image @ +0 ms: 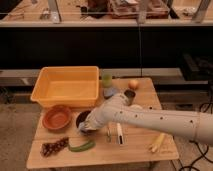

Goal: Wipe purple bowl with towel

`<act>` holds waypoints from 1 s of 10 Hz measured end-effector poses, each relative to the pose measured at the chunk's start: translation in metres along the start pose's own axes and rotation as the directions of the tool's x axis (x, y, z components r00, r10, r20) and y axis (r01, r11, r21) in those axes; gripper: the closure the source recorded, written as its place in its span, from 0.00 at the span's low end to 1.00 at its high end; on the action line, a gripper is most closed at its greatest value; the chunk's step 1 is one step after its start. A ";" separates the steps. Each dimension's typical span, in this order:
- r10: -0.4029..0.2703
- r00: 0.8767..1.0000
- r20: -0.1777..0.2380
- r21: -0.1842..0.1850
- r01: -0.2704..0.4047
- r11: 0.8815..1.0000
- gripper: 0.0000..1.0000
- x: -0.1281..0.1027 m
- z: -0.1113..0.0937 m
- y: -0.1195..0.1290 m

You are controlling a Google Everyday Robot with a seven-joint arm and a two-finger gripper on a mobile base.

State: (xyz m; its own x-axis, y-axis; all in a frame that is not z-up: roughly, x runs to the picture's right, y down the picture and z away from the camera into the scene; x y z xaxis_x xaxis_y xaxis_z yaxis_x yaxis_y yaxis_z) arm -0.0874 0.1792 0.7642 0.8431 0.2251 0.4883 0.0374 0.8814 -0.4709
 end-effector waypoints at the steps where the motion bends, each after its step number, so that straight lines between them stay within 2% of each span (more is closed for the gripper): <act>1: 0.011 1.000 -0.014 0.005 -0.011 1.000 1.00 0.013 -0.004 -0.004; 3: 0.019 0.999 -0.042 0.027 -0.018 0.999 1.00 0.027 -0.007 -0.020; 7: 0.045 0.994 -0.096 0.070 -0.038 0.997 1.00 0.034 0.005 -0.059; 10: 0.055 0.992 -0.109 0.092 -0.045 0.995 1.00 0.017 0.024 -0.081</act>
State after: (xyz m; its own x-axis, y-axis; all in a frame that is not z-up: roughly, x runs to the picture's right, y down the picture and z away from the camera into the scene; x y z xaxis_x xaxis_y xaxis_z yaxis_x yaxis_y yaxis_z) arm -0.0890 0.1215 0.8284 0.8974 0.2268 0.3784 -0.0504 0.9048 -0.4228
